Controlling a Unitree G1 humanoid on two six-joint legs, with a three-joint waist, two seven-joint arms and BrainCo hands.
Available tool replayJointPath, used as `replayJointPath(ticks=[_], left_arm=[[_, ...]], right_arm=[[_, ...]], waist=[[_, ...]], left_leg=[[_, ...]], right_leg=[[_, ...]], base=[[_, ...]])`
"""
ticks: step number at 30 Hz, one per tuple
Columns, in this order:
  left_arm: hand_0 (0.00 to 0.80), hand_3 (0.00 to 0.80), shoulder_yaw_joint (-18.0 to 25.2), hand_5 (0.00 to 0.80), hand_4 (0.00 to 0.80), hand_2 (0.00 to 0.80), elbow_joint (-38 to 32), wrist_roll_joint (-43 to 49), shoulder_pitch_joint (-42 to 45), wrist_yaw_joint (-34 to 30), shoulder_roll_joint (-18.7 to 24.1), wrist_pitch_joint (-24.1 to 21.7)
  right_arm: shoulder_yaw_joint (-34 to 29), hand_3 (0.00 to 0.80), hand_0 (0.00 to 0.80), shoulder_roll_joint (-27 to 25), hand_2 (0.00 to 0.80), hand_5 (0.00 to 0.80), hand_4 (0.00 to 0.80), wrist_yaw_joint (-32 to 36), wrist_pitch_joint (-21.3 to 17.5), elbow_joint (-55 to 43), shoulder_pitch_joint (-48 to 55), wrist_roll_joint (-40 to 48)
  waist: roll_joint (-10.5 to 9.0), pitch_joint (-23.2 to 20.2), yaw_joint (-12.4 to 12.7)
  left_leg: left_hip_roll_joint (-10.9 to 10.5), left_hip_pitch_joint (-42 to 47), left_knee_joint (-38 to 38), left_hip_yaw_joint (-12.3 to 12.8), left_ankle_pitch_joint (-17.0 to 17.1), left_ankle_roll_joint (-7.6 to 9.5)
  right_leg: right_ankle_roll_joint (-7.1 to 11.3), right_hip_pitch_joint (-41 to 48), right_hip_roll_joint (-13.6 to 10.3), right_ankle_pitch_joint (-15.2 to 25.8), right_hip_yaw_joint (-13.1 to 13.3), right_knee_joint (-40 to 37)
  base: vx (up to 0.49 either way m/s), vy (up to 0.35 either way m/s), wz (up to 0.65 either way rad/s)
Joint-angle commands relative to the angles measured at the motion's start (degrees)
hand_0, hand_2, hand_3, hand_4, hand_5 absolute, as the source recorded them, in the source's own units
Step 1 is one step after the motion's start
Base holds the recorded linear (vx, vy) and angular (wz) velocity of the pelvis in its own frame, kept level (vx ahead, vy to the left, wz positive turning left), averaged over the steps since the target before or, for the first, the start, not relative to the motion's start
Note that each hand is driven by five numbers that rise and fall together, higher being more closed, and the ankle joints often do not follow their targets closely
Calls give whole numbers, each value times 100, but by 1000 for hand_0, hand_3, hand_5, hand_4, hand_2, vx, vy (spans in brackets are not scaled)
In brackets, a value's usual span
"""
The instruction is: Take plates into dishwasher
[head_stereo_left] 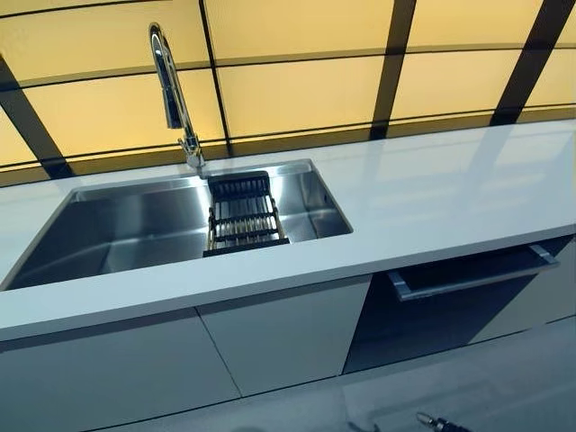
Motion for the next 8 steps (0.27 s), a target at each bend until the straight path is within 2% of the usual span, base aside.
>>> replayJointPath(ticks=[1, 8], left_arm=[[0, 0, 397, 0, 0, 0, 286, 244, -210, -124, -31, 132], [0, 0, 447, 0, 0, 0, 240, 134, -72, -82, -110, -9]], right_arm=[[-124, 0, 0, 249, 0, 0, 0, -119, -322, 313, -218, 277], [-30, 0, 0, 432, 0, 0, 0, -157, -427, 201, -139, 306]], waist=[[-186, 237, -10], [-176, 235, -4]], left_leg=[[-189, -236, -539, 206, 533, -151], [-187, -161, -540, 225, 463, -125]], right_leg=[[72, 427, 61, -126, -118, -45], [107, 486, 44, -138, -111, -65]], base=[[0, 0, 0], [4, 5, 2]])
